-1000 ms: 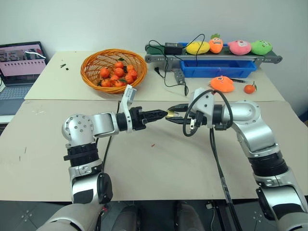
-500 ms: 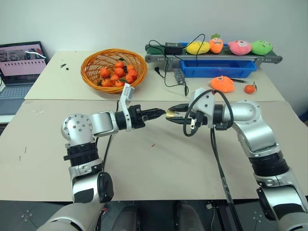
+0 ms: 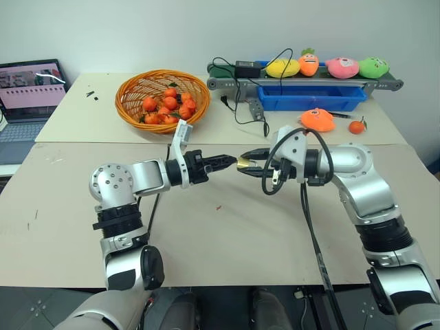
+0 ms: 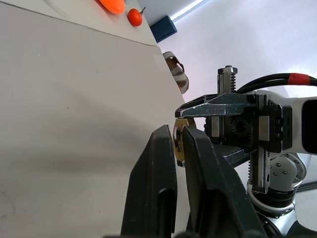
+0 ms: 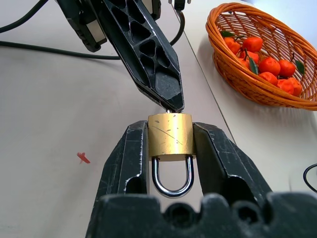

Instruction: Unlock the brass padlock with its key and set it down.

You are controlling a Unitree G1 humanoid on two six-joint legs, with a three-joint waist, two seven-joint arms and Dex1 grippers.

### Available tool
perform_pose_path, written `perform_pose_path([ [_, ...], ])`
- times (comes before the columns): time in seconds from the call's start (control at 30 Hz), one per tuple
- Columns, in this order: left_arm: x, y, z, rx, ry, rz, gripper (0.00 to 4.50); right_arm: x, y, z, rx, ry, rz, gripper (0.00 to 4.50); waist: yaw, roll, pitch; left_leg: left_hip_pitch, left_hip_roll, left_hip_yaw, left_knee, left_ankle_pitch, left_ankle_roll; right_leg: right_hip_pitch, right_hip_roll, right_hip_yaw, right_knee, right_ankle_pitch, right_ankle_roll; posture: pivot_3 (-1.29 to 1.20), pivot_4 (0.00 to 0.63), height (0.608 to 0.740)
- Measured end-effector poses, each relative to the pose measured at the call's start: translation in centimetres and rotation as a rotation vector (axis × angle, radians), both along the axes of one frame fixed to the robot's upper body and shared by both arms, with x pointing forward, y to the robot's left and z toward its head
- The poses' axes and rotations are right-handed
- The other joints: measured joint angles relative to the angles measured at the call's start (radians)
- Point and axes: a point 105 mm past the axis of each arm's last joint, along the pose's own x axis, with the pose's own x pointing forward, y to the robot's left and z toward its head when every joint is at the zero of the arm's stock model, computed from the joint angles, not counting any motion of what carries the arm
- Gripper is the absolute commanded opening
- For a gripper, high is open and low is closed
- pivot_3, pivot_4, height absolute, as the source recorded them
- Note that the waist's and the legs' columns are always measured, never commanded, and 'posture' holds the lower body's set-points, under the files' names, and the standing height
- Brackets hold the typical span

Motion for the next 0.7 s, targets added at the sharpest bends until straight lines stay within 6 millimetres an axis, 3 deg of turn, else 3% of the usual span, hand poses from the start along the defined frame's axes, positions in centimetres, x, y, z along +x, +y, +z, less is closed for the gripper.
perform_pose_path([
  [0.7,-0.03,-0.02,-0.17,-0.003,0.015,-0.007,0.2,0.15,-0.08,0.04,-0.008,0.01,0.01,0.92,0.0,0.0,0.0,0.0,0.0,0.0,0.0,0.0,0.0,0.0,0.0,0.0,0.0,0.0,0.0,0.0,0.15,0.74],
])
